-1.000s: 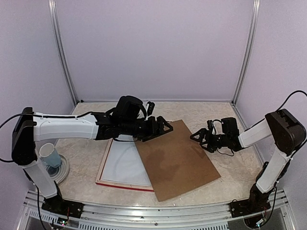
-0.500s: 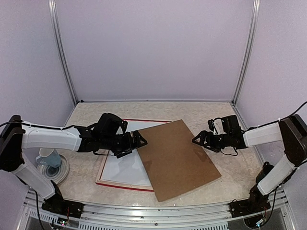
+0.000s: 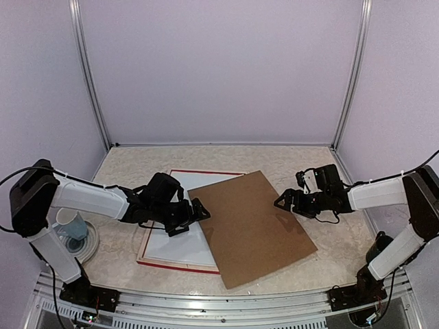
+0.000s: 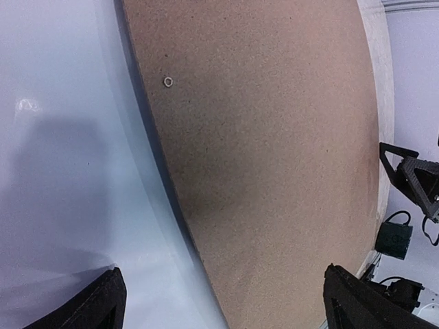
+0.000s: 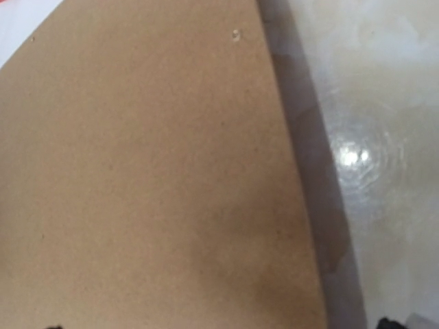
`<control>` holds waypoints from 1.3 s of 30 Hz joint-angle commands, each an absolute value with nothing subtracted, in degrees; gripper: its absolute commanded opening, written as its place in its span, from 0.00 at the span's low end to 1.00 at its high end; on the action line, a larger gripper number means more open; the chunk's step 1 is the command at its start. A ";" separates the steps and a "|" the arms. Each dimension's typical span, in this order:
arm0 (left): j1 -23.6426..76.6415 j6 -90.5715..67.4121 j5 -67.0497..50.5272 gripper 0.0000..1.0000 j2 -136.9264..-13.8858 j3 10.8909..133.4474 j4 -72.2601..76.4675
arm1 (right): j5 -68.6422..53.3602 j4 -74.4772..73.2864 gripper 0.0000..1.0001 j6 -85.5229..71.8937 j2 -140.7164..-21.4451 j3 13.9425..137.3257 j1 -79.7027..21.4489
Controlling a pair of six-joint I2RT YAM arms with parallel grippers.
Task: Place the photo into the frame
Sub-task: Turn over the backboard.
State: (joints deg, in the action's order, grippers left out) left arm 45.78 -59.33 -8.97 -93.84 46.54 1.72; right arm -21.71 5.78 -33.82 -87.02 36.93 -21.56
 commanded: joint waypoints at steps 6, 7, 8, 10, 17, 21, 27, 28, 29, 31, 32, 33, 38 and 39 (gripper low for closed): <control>45.62 -59.69 -12.21 0.99 -97.85 48.71 8.74 | -14.37 0.97 0.99 -32.46 -80.32 38.84 -25.14; 45.62 -59.64 -12.50 0.99 -97.99 48.72 9.56 | -14.07 1.09 0.99 -32.45 -80.25 38.46 -25.40; 45.62 -59.61 -12.92 0.98 -98.15 48.69 10.26 | -13.85 1.25 0.99 -32.37 -80.41 38.18 -25.60; 45.59 -59.76 -13.89 0.97 -98.62 48.82 11.70 | -14.02 2.31 0.98 -32.26 -81.09 37.15 -25.84; 45.70 -59.84 -14.85 0.96 -99.94 49.24 13.23 | -16.18 7.14 0.95 -33.06 -83.78 34.85 -26.48; 45.74 -60.50 -14.74 0.96 -100.28 48.81 13.42 | -15.72 8.00 0.94 -33.18 -84.51 34.72 -27.42; 45.77 -60.99 -14.85 0.95 -100.69 48.52 14.34 | -15.35 9.35 0.85 -33.29 -85.40 34.05 -28.29; 45.77 -61.08 -14.93 0.95 -100.76 48.52 14.45 | -15.40 9.39 0.84 -33.37 -85.54 33.94 -28.30; 45.71 -61.19 -15.05 0.95 -100.84 48.54 14.68 | -15.45 9.59 0.83 -33.46 -85.60 33.81 -28.37; 45.78 -61.26 -15.25 0.95 -101.05 48.56 15.21 | -15.35 9.91 0.83 -33.47 -85.80 33.59 -28.47; 45.71 -61.26 -15.27 0.95 -101.15 48.55 15.45 | -15.23 9.94 0.83 -33.51 -86.18 33.49 -28.48; 45.70 -61.18 -15.30 0.95 -101.16 48.56 15.80 | -15.14 9.93 0.82 -33.49 -86.65 33.49 -28.48; 45.78 -61.42 -17.72 0.93 -101.17 48.12 20.08 | -16.15 11.40 0.82 -34.02 -89.42 32.91 -28.50; 45.79 -61.51 -18.24 0.93 -101.16 47.96 21.05 | -16.25 11.91 0.82 -34.24 -89.87 32.75 -28.48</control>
